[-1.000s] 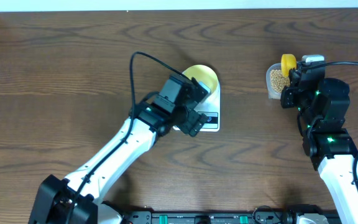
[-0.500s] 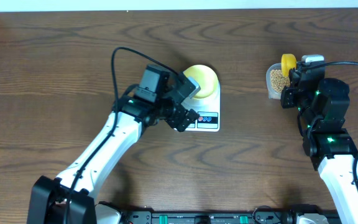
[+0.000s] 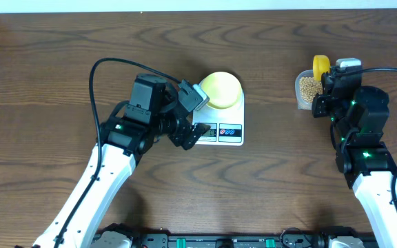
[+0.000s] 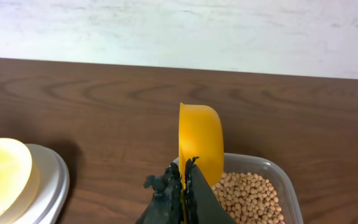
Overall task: Scoop item into bowl and weigh 50g on scale
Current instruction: 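Lift the left gripper up and back from the scale buttons, then lower the yellow scoop into the soybean tub with the right gripper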
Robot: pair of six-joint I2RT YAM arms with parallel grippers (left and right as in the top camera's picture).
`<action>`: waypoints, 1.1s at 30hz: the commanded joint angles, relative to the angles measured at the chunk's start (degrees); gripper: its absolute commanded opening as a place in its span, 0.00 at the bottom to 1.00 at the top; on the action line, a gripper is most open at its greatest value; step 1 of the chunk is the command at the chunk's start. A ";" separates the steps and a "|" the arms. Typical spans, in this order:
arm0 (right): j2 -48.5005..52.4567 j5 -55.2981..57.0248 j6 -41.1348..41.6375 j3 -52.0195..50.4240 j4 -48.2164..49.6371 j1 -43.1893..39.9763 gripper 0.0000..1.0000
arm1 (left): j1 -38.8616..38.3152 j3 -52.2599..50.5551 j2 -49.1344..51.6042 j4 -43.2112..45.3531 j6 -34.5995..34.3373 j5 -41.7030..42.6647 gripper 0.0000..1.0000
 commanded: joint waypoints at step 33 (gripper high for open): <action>-0.13 0.61 -6.16 1.18 6.86 -0.22 0.01 | 0.28 -4.94 -0.24 5.09 2.78 -0.63 0.88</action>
